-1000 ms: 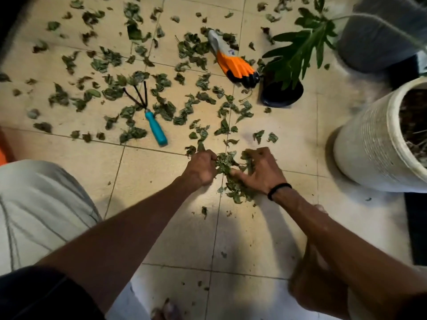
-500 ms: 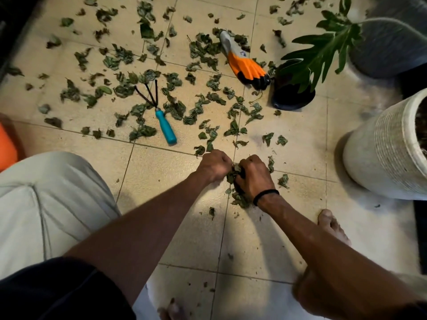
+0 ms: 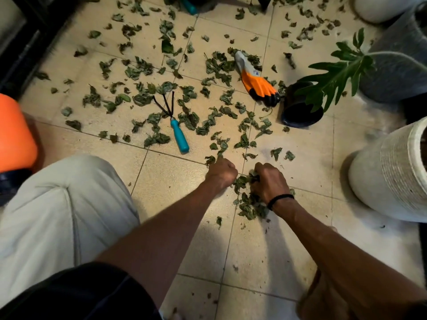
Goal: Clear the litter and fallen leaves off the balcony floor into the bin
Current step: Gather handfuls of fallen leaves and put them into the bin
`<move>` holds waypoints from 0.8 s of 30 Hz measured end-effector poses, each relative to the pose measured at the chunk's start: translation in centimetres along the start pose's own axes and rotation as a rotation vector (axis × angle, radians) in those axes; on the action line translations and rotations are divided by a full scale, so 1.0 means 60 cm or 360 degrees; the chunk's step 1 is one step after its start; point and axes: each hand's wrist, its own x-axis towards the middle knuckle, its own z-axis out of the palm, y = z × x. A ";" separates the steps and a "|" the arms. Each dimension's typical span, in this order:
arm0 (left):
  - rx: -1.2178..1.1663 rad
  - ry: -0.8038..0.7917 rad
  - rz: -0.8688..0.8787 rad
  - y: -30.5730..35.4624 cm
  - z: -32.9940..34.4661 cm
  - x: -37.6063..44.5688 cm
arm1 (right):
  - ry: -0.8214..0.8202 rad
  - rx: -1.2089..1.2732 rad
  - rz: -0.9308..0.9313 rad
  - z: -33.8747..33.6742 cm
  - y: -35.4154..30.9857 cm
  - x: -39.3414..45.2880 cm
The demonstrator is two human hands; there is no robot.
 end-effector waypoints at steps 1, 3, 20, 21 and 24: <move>0.0005 -0.0033 -0.0017 -0.003 0.003 0.001 | -0.0010 0.0011 0.0015 -0.003 -0.001 0.000; -0.0033 -0.0094 -0.0054 -0.007 0.007 -0.001 | -0.0002 0.0146 0.0139 -0.009 -0.002 0.001; -0.1698 -0.0786 -0.0591 0.013 -0.032 -0.022 | -0.0216 0.0476 0.0199 -0.149 -0.132 0.000; -0.1743 -0.0734 -0.0600 0.012 -0.034 -0.018 | -0.0155 0.0527 0.0201 -0.157 -0.129 0.001; -0.1819 -0.0601 -0.0621 -0.002 -0.043 -0.007 | 0.0109 0.0742 0.0266 -0.168 -0.106 0.010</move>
